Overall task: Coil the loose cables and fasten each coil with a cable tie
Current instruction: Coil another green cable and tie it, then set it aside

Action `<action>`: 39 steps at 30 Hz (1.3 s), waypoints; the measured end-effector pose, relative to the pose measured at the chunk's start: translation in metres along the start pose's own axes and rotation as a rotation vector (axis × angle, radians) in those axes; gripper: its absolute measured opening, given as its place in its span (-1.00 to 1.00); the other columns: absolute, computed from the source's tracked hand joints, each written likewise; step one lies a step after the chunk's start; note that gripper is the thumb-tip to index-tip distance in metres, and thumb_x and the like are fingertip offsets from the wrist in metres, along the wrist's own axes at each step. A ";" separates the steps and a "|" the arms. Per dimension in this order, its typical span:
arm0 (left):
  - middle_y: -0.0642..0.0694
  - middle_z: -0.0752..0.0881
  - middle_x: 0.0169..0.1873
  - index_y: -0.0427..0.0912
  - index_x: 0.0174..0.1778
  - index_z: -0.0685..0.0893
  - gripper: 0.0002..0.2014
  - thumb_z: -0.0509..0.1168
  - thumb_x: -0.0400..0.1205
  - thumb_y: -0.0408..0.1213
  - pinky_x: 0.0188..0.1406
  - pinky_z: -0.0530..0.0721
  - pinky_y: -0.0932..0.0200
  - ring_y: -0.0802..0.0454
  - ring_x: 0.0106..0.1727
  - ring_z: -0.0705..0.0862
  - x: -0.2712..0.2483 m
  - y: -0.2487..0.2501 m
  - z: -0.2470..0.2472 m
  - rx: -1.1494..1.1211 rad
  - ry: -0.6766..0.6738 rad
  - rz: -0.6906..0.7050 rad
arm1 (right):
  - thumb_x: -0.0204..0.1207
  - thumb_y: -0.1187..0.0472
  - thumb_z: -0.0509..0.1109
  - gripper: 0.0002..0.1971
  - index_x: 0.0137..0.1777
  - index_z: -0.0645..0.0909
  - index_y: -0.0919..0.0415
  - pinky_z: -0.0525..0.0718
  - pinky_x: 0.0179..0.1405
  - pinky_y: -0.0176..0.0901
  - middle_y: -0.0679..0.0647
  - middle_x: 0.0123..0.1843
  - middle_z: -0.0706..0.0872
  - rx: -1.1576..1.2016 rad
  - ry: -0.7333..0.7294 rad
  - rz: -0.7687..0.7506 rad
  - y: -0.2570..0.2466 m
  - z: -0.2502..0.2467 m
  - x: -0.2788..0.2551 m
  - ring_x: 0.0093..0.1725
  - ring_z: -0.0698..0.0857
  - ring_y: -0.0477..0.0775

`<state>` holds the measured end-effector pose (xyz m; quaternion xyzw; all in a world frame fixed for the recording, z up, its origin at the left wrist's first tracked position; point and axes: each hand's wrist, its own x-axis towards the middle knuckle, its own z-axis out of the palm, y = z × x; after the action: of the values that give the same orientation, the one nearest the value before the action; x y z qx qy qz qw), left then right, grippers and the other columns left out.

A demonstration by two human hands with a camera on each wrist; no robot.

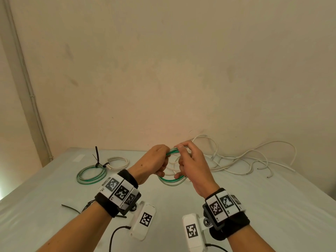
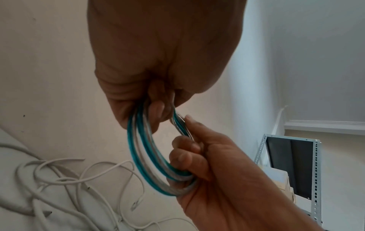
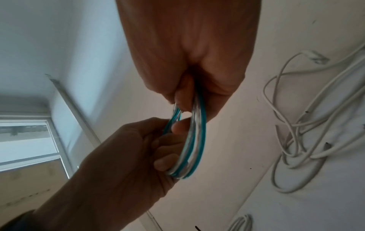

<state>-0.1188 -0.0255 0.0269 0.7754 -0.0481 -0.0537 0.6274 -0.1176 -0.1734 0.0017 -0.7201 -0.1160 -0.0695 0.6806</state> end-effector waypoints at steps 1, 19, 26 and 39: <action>0.03 0.37 -0.48 -0.18 -0.17 0.47 -0.71 0.02 0.86 -0.23 -0.51 0.43 0.21 0.13 -0.54 0.30 0.000 -0.001 0.000 -0.031 0.003 0.005 | 0.84 0.05 0.26 -0.83 0.07 0.62 0.06 0.76 -0.39 -0.03 -0.01 -0.39 0.44 -0.004 0.013 -0.026 0.002 0.000 0.000 -0.49 0.38 -0.09; -0.31 0.75 -0.17 -0.43 0.22 0.68 -0.63 0.33 0.72 -0.15 0.07 0.85 -0.12 -0.16 -0.23 0.79 -0.003 -0.006 -0.015 -0.829 -0.176 -0.179 | 0.88 0.04 0.15 -0.78 0.06 0.40 0.17 0.25 -0.61 -0.21 0.02 -0.36 0.47 0.233 0.261 -0.090 0.005 0.009 0.006 -0.52 0.30 -0.08; -0.20 0.78 -0.36 -0.41 0.03 0.80 -0.48 0.38 0.64 0.10 0.23 0.76 -0.11 -0.03 -0.39 0.78 -0.011 -0.005 -0.029 -0.574 -0.415 -0.172 | 0.88 0.04 0.13 -0.76 0.11 0.42 0.22 0.29 -0.62 -0.21 0.04 -0.37 0.46 0.109 0.097 -0.123 -0.004 0.012 -0.007 -0.54 0.31 -0.09; 0.06 0.20 -0.53 -0.15 -0.24 0.58 -0.65 0.23 0.83 -0.07 -0.48 0.53 0.24 0.12 -0.54 0.16 -0.013 -0.001 -0.022 -0.283 -0.235 -0.002 | 0.80 0.14 0.33 -0.82 0.05 0.44 0.22 0.53 -0.54 -0.09 0.12 -0.29 0.61 0.241 0.019 -0.011 -0.001 0.006 -0.005 -0.49 0.45 0.05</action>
<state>-0.1287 -0.0018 0.0310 0.6680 -0.1121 -0.1510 0.7200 -0.1230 -0.1674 0.0013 -0.6316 -0.1211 -0.0658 0.7629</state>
